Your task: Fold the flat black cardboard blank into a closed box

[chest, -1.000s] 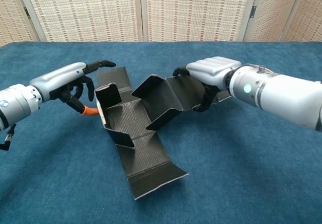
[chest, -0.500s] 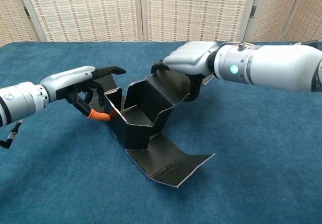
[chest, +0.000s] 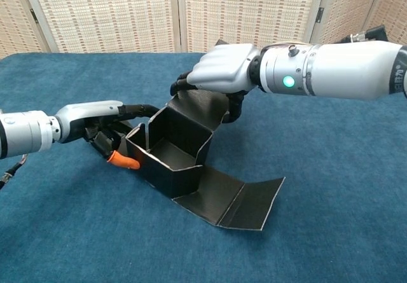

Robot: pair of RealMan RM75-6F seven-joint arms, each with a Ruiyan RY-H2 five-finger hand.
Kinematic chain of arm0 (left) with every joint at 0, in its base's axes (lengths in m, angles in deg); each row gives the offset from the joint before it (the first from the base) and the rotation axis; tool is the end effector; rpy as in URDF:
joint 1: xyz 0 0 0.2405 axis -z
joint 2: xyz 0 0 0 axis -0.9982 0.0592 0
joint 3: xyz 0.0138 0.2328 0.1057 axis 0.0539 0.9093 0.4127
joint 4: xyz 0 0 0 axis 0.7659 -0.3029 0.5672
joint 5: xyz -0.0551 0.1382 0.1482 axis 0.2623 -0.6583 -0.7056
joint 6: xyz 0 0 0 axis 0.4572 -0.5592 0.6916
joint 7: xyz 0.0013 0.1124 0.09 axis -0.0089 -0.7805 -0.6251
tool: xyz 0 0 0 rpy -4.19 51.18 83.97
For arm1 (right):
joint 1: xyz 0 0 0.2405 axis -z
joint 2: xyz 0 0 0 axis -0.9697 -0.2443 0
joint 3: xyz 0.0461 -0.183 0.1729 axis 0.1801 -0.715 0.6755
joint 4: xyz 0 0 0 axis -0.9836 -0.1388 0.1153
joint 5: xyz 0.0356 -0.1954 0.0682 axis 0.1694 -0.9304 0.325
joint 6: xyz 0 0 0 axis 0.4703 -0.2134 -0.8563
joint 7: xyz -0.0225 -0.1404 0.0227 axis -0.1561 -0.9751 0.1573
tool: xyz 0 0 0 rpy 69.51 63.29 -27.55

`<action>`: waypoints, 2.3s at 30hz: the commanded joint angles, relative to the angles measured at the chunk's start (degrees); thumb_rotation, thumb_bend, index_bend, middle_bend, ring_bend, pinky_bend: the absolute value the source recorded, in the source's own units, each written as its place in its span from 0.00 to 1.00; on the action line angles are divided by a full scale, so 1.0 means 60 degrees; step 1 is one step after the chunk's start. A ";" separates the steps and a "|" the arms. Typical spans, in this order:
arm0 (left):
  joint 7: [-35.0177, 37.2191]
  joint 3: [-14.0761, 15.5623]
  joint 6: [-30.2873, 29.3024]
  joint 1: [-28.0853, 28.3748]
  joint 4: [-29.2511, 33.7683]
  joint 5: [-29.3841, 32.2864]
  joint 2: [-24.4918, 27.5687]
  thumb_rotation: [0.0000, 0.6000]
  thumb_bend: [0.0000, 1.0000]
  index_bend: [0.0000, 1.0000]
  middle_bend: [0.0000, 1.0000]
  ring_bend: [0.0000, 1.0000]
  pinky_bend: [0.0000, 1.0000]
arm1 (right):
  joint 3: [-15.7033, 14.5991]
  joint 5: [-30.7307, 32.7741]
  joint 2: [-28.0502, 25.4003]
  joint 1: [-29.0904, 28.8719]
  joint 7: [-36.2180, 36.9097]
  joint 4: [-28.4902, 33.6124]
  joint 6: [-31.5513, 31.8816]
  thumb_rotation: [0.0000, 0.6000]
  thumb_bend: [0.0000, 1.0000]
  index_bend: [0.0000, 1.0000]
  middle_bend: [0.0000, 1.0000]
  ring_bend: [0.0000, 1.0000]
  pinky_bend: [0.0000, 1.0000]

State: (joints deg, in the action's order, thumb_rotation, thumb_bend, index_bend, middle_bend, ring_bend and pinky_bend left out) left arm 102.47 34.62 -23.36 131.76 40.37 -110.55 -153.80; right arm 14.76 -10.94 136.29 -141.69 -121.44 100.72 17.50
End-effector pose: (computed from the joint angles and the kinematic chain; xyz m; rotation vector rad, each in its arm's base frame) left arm -0.1894 0.3526 -0.0361 -1.8768 -1.6918 -1.0583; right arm -0.0457 -0.3813 -0.0485 2.3505 -0.1189 0.6592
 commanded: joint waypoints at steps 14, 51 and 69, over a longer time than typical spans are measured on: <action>0.4771 0.1414 -0.0695 0.0666 -0.1515 -0.1683 -0.0517 1.00 0.23 0.18 0.16 0.52 0.69 | -0.0065 -0.2495 0.0525 -0.0346 0.2137 -0.1199 0.0647 1.00 0.35 0.39 0.29 0.78 1.00; 0.7116 0.0893 -0.1556 -0.0212 0.0195 -0.0090 0.1057 1.00 0.23 0.27 0.31 0.56 0.67 | 0.0020 -0.2792 -0.1926 0.2851 0.6106 0.1816 0.4363 1.00 0.27 0.00 0.00 0.66 1.00; 1.1708 0.0318 -0.1553 -0.0143 0.1520 -0.0296 0.2412 1.00 0.23 0.26 0.31 0.56 0.68 | 0.0364 -0.3315 -0.1478 0.4485 0.9134 0.1312 0.6699 1.00 0.16 0.00 0.01 0.68 1.00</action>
State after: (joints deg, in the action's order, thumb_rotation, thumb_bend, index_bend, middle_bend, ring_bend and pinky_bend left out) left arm 171.39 36.95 -32.66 130.62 48.75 -111.72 -140.13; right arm 16.14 -30.97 126.07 -114.62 -67.16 109.10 57.64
